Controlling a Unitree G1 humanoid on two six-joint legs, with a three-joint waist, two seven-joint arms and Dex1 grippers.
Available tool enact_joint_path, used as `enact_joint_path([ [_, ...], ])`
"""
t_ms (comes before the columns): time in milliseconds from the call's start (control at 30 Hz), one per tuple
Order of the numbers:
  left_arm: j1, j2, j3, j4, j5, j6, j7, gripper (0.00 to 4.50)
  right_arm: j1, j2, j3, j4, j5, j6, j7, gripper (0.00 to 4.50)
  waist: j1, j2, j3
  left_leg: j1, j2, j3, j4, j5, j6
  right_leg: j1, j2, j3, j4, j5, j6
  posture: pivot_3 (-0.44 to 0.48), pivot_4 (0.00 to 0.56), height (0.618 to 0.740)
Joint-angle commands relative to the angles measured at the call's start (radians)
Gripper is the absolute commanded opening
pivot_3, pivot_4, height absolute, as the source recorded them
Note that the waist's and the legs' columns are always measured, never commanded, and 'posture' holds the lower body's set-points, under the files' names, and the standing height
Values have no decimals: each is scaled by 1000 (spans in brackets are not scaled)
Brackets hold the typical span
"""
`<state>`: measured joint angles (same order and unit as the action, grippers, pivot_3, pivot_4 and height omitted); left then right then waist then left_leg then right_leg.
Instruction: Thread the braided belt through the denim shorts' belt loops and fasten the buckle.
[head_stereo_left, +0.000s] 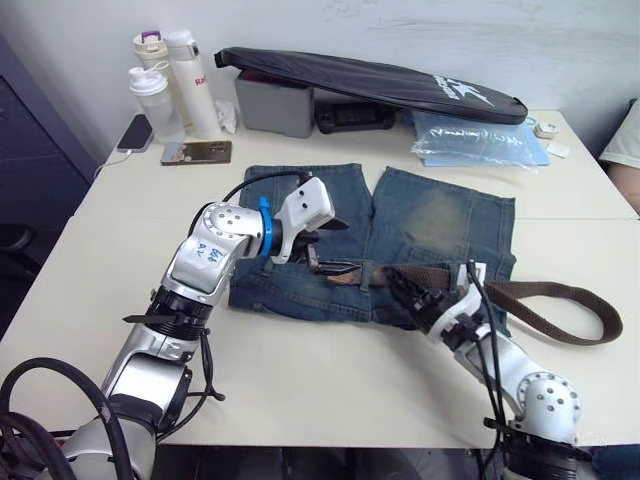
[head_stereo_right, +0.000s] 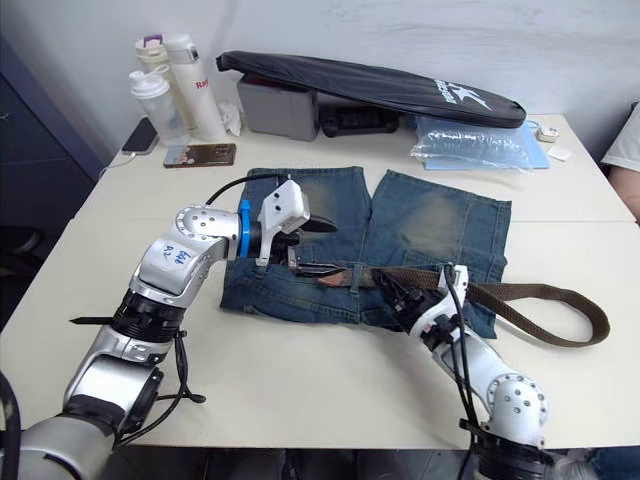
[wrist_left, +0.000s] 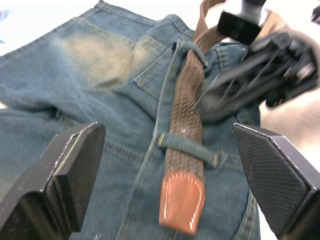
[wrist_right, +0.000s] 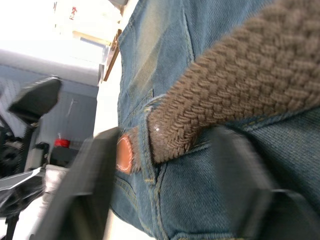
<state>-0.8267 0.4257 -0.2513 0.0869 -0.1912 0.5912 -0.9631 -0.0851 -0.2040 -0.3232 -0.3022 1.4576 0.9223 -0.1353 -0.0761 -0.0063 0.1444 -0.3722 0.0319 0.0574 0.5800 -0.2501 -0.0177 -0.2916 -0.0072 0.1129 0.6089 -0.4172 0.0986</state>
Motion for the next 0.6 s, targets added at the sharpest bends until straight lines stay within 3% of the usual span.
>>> enact_joint_path([
  [33,-21,20,47,10,-35,49,-11,4500,66,-108,-41,-128,98,22,13,4401,4,0,0,0,-1,0,0,0,0,0,0,0,0,0,0,0,150,740],
  [200,-32,20,77,16,-94,152,-33,4500,146,-327,-36,-261,103,64,90,4401,13,0,1,-2,-1,0,0,-1,2,0,-1,0,-3,0,0,0,150,740],
  [333,-58,12,77,31,-125,273,-21,4500,141,-472,-79,-310,-5,27,168,4401,19,-2,3,-2,-1,0,0,-1,2,0,0,-1,-6,0,0,0,150,740],
  [433,-79,-3,91,58,-151,383,8,4500,159,-575,-75,-327,-135,15,247,3576,22,-4,4,-2,-1,-1,2,-1,2,0,-1,-1,-7,0,0,0,150,740],
  [600,-93,-39,107,107,-176,511,61,4500,180,-610,-34,-321,-318,-39,297,1282,27,-5,5,-3,-1,-1,1,-1,2,0,-1,-1,-7,0,0,0,150,740],
])
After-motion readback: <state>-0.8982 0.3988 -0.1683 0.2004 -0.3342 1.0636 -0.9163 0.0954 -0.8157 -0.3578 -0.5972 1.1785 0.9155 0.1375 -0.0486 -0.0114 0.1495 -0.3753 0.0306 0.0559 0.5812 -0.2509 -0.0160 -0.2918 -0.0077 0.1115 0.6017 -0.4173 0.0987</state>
